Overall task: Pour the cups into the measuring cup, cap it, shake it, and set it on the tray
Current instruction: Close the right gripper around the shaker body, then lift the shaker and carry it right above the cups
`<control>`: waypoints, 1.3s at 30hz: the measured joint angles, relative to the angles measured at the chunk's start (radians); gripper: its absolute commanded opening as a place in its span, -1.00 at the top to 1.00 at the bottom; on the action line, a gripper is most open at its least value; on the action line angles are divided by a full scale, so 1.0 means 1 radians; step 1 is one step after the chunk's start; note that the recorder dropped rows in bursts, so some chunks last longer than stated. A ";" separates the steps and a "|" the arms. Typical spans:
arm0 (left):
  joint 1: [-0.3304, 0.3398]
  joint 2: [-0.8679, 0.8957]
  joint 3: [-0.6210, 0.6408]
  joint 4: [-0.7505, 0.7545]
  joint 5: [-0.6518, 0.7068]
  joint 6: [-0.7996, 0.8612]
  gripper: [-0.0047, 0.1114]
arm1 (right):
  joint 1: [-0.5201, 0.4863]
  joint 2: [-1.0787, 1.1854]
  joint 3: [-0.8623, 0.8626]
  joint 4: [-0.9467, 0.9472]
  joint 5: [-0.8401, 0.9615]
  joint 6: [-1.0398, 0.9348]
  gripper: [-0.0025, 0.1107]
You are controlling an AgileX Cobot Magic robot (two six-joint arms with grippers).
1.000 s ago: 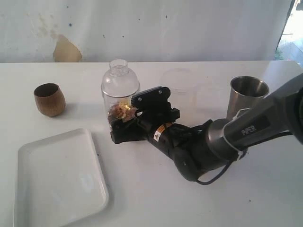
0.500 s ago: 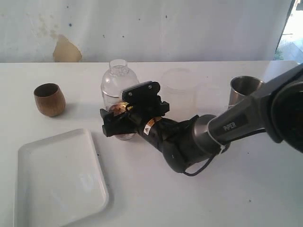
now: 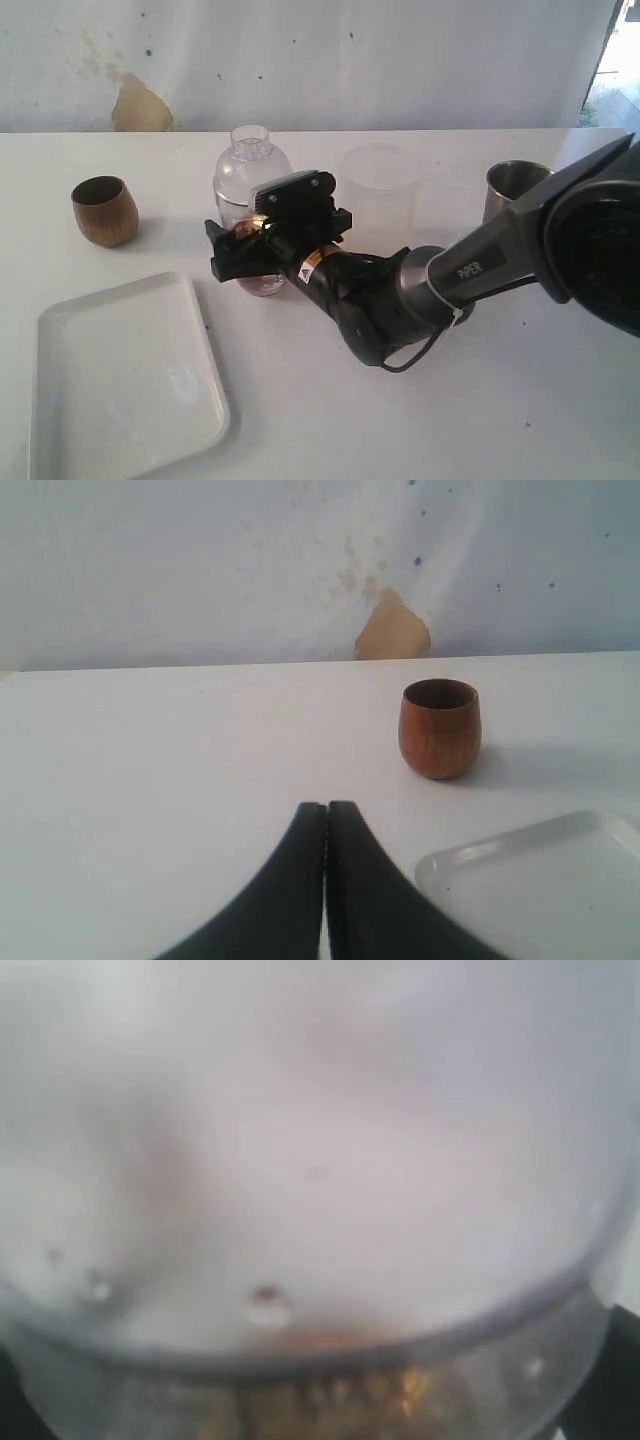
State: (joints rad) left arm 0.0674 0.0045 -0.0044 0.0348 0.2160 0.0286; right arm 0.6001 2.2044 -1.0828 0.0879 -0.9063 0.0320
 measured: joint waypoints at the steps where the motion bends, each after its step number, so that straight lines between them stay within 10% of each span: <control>1: 0.000 0.000 0.000 0.000 0.000 0.000 0.91 | 0.000 0.000 0.000 0.000 -0.019 0.000 -0.89; 20: 0.000 0.000 0.000 0.000 0.000 0.000 0.91 | 0.000 0.000 -0.002 0.000 -0.064 0.000 -0.80; 24: 0.000 0.000 0.000 0.000 0.000 0.000 0.91 | 0.000 0.000 -0.002 0.000 -0.064 0.000 -0.39; 29: 0.000 0.000 0.000 0.000 0.000 0.000 0.91 | 0.000 0.000 -0.002 -0.007 -0.064 0.000 0.91; 39: 0.000 0.000 0.000 0.000 0.000 0.000 0.91 | -0.001 -0.048 -0.002 -0.103 0.045 0.042 0.96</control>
State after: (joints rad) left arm 0.0674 0.0045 -0.0044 0.0348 0.2160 0.0286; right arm 0.5987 2.1562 -1.0844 -0.0153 -0.8612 0.0742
